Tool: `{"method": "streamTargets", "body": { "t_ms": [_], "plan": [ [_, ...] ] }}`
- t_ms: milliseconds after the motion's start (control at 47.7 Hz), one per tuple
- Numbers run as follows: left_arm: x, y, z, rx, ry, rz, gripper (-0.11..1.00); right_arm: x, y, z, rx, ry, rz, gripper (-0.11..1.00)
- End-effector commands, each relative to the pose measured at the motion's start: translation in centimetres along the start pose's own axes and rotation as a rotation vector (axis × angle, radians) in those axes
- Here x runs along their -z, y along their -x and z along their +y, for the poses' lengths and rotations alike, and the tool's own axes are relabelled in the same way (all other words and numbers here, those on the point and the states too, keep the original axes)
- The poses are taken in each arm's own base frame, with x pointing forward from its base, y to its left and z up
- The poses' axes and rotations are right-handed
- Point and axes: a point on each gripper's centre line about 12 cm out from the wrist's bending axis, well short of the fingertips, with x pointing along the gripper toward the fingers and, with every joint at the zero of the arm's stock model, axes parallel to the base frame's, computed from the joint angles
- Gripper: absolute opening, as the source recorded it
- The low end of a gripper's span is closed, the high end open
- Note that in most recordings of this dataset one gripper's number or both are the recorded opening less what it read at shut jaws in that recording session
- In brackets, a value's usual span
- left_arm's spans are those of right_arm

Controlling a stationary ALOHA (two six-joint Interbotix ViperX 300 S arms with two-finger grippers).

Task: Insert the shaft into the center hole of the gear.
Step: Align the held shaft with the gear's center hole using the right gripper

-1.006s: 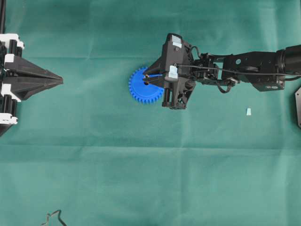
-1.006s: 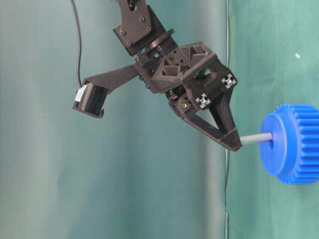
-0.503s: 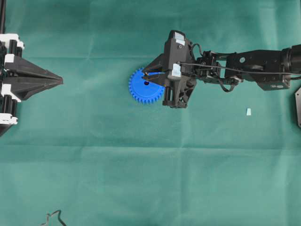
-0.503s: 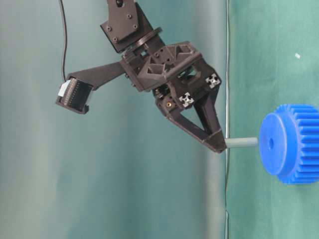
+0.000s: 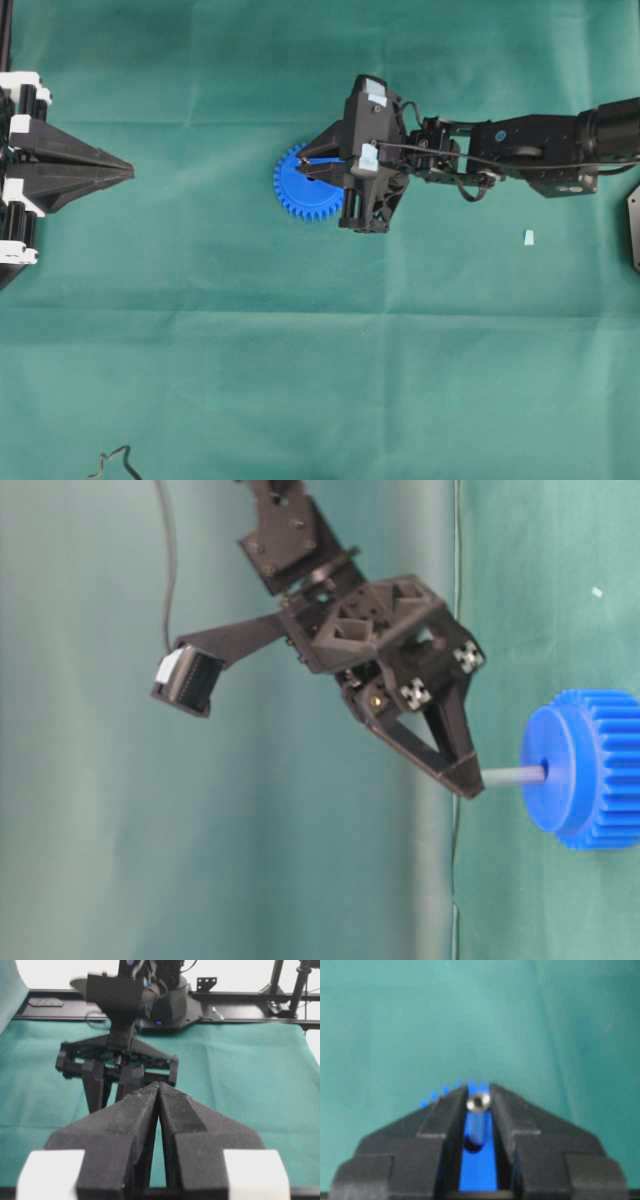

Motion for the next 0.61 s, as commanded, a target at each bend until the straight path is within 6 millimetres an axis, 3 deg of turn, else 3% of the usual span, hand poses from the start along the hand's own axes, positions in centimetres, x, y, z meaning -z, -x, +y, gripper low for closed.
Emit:
{"method": "streamTargets", "body": {
  "t_ms": [0,587],
  "plan": [
    [-0.96,-0.25,0.03,-0.001,-0.003,-0.025,0.00,-0.51,0.03,0.16,-0.003,-0.005,-0.023,0.16],
    [-0.96,-0.25,0.03,-0.001,-0.003,-0.025,0.00,-0.75,0.67,0.06,-0.002,-0.005,-0.058,0.16]
  ]
}}
